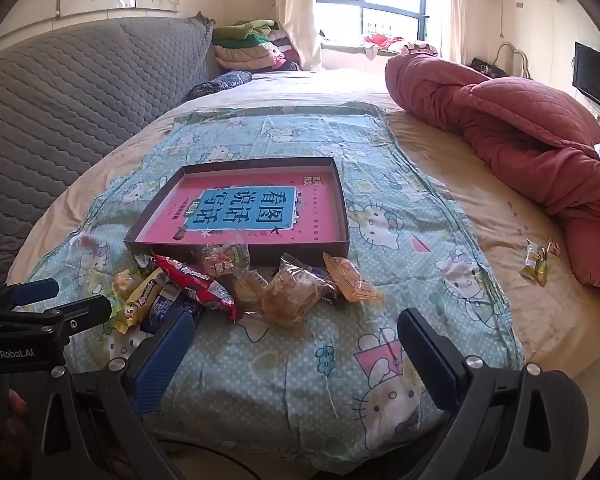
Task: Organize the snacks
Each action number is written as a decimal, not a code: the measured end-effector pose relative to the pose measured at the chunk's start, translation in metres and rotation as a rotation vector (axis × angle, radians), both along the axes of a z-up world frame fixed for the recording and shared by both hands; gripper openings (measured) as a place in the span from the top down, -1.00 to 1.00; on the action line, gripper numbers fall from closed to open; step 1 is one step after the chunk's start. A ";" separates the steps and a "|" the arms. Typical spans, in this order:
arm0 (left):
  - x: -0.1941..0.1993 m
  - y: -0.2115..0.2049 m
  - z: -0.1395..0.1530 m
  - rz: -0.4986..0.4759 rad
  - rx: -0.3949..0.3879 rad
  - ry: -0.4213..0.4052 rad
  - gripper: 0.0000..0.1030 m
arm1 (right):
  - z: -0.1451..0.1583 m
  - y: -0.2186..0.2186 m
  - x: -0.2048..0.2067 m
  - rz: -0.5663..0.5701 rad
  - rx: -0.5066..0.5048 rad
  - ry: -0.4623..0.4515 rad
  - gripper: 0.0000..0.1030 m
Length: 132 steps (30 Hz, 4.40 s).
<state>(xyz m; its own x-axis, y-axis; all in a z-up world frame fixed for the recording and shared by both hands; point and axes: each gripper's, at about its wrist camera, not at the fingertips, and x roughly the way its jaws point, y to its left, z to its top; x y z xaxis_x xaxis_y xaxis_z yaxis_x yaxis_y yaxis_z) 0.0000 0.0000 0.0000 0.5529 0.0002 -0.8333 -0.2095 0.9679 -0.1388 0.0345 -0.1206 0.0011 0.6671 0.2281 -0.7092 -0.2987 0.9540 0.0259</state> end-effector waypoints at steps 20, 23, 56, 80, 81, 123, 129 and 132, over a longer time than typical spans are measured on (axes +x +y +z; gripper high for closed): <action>0.001 0.000 -0.001 0.000 0.001 0.007 -0.99 | -0.003 0.000 0.001 0.004 -0.001 0.004 -0.99; 0.001 0.000 -0.002 0.000 0.001 0.010 -0.99 | -0.003 0.001 0.001 0.004 -0.001 0.005 -0.99; -0.007 0.045 -0.013 0.107 -0.036 0.108 -0.99 | -0.006 -0.010 0.008 -0.018 0.042 0.026 -0.99; 0.026 0.084 -0.056 0.113 -0.009 0.139 -0.99 | -0.044 -0.004 0.054 -0.071 0.151 0.209 -0.99; 0.027 0.084 -0.057 0.106 -0.010 0.137 -0.99 | -0.047 -0.002 0.057 -0.085 0.144 0.213 -0.99; 0.076 0.068 -0.090 -0.110 -0.001 0.168 -0.01 | -0.095 0.007 0.105 -0.128 0.290 0.362 0.09; 0.073 0.064 -0.087 -0.140 -0.006 0.154 0.25 | -0.087 0.007 0.098 -0.111 0.285 0.341 0.10; 0.071 0.065 -0.084 -0.136 -0.018 0.145 0.26 | -0.081 0.005 0.094 -0.107 0.280 0.319 0.10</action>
<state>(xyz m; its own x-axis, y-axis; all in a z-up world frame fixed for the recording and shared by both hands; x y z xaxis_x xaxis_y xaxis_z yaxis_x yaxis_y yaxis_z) 0.0708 0.0651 -0.0835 0.4208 -0.0823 -0.9034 -0.0960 0.9862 -0.1345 0.1289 -0.1159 -0.0800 0.4547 0.3826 -0.8043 -0.1333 0.9221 0.3633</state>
